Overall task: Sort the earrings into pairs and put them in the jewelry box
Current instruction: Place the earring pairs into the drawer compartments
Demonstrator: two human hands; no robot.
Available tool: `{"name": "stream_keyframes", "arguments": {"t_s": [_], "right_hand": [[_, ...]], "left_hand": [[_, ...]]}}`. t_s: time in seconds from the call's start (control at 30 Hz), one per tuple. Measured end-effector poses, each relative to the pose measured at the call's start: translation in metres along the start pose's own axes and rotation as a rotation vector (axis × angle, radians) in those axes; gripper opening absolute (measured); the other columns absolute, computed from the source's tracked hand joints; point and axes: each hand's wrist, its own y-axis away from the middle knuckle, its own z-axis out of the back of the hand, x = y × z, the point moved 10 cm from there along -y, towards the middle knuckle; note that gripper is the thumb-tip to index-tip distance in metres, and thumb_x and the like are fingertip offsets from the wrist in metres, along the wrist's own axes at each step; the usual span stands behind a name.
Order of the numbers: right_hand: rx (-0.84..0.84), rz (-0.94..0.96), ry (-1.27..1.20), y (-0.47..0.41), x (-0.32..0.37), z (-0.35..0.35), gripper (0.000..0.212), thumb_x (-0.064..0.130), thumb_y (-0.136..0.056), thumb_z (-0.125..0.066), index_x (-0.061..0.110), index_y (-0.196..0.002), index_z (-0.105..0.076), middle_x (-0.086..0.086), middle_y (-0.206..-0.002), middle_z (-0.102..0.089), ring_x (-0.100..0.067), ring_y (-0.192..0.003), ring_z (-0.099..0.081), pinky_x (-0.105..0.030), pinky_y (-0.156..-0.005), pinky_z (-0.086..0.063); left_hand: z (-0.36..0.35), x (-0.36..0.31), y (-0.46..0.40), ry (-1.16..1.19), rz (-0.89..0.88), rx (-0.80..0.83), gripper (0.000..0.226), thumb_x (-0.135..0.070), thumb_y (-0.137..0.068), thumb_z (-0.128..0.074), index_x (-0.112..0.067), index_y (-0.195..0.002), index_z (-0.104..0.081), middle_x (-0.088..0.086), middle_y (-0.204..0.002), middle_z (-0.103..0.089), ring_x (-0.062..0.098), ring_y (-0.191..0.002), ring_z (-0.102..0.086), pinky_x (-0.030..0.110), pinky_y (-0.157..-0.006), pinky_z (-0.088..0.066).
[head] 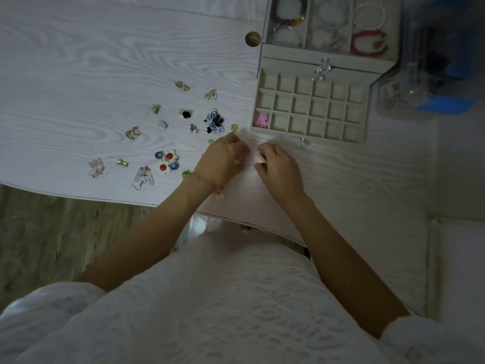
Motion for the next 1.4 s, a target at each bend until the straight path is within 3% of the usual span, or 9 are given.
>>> {"name": "stream_keyframes", "arguments": {"t_s": [0.27, 0.43, 0.6, 0.8, 0.93, 1.03, 1.2, 1.3, 1.4], "right_hand": [[-0.076, -0.025, -0.156, -0.001, -0.003, 0.005, 0.021, 0.011, -0.081, -0.065, 0.011, -0.102, -0.067, -0.007, -0.091, -0.069, -0.020, -0.083, -0.062, -0.029, -0.071, -0.048], [-0.170, -0.152, -0.345, 0.001, -0.016, 0.023, 0.022, 0.020, -0.081, -0.068, 0.012, -0.102, -0.063, -0.003, -0.087, -0.072, -0.017, -0.079, -0.067, -0.033, -0.071, -0.054], [-0.339, -0.308, -0.472, -0.014, -0.040, 0.059, 0.018, 0.023, -0.082, -0.069, 0.012, -0.094, -0.062, 0.000, -0.080, -0.068, -0.012, -0.070, -0.063, -0.036, -0.067, -0.054], [-0.346, -0.379, -0.467, -0.025, -0.062, 0.069, 0.015, 0.014, -0.079, -0.069, 0.010, -0.093, -0.063, 0.000, -0.082, -0.068, -0.010, -0.072, -0.062, -0.033, -0.070, -0.055], [-0.368, -0.366, -0.425, -0.033, -0.060, 0.075, 0.019, 0.016, -0.079, -0.070, 0.008, -0.095, -0.061, 0.002, -0.081, -0.065, -0.010, -0.068, -0.058, -0.023, -0.064, -0.049], [-0.359, -0.339, -0.373, -0.041, -0.056, 0.072, 0.021, 0.016, -0.079, -0.069, 0.007, -0.095, -0.060, -0.003, -0.084, -0.067, -0.010, -0.069, -0.056, -0.025, -0.064, -0.046], [-0.263, -0.263, -0.265, -0.051, -0.046, 0.057, 0.021, 0.012, -0.076, -0.071, 0.006, -0.094, -0.062, -0.009, -0.092, -0.065, -0.015, -0.074, -0.056, -0.030, -0.066, -0.048], [-0.254, -0.188, -0.151, -0.047, -0.042, 0.055, 0.019, 0.014, -0.078, -0.070, 0.005, -0.094, -0.066, -0.011, -0.099, -0.057, -0.017, -0.081, -0.054, -0.022, -0.069, -0.039], [-0.200, -0.187, -0.029, -0.045, -0.043, 0.048, 0.022, 0.023, -0.086, -0.062, 0.008, -0.101, -0.068, -0.010, -0.104, -0.057, -0.022, -0.095, -0.054, -0.023, -0.076, -0.039]], "left_hand": [[0.001, -0.003, 0.000, 0.041, 0.002, -0.076, 0.016, -0.014, -0.079, -0.068, -0.006, -0.092, -0.064, 0.015, -0.088, -0.061, 0.031, -0.069, -0.062, 0.028, -0.058, -0.038], [0.004, 0.003, -0.004, 0.408, 0.147, -0.056, 0.013, -0.015, -0.079, -0.071, -0.009, -0.084, -0.061, 0.003, -0.081, -0.066, 0.013, -0.073, -0.065, 0.025, -0.069, -0.053], [0.034, -0.011, -0.037, 0.608, 0.174, -0.254, 0.009, -0.018, -0.081, -0.070, -0.012, -0.084, -0.064, -0.002, -0.075, -0.066, 0.003, -0.064, -0.062, 0.018, -0.065, -0.052], [0.024, -0.027, -0.072, 0.424, 0.146, -0.222, 0.011, -0.014, -0.083, -0.065, -0.005, -0.088, -0.064, 0.010, -0.082, -0.069, 0.021, -0.074, -0.062, 0.031, -0.067, -0.049], [0.022, -0.035, -0.076, 0.264, 0.073, -0.188, 0.014, -0.014, -0.086, -0.060, -0.010, -0.096, -0.069, 0.009, -0.091, -0.072, 0.025, -0.084, -0.065, 0.029, -0.072, -0.049], [0.022, -0.038, -0.076, 0.171, 0.026, -0.174, 0.020, -0.014, -0.087, -0.055, -0.013, -0.101, -0.070, 0.012, -0.092, -0.073, 0.032, -0.085, -0.065, 0.040, -0.076, -0.051], [0.030, -0.040, -0.063, -0.048, -0.068, -0.247, 0.022, -0.018, -0.088, -0.049, -0.010, -0.095, -0.068, 0.017, -0.077, -0.068, 0.035, -0.075, -0.060, 0.041, -0.061, -0.050], [0.034, -0.041, -0.048, -0.149, -0.121, -0.321, 0.015, -0.019, -0.084, -0.056, -0.011, -0.080, -0.068, 0.008, -0.068, -0.068, 0.030, -0.074, -0.057, 0.033, -0.048, -0.047], [0.034, -0.041, -0.043, -0.136, -0.174, -0.311, 0.023, -0.024, -0.086, -0.048, -0.013, -0.083, -0.067, 0.005, -0.072, -0.068, 0.029, -0.076, -0.056, 0.037, -0.052, -0.050]]}}
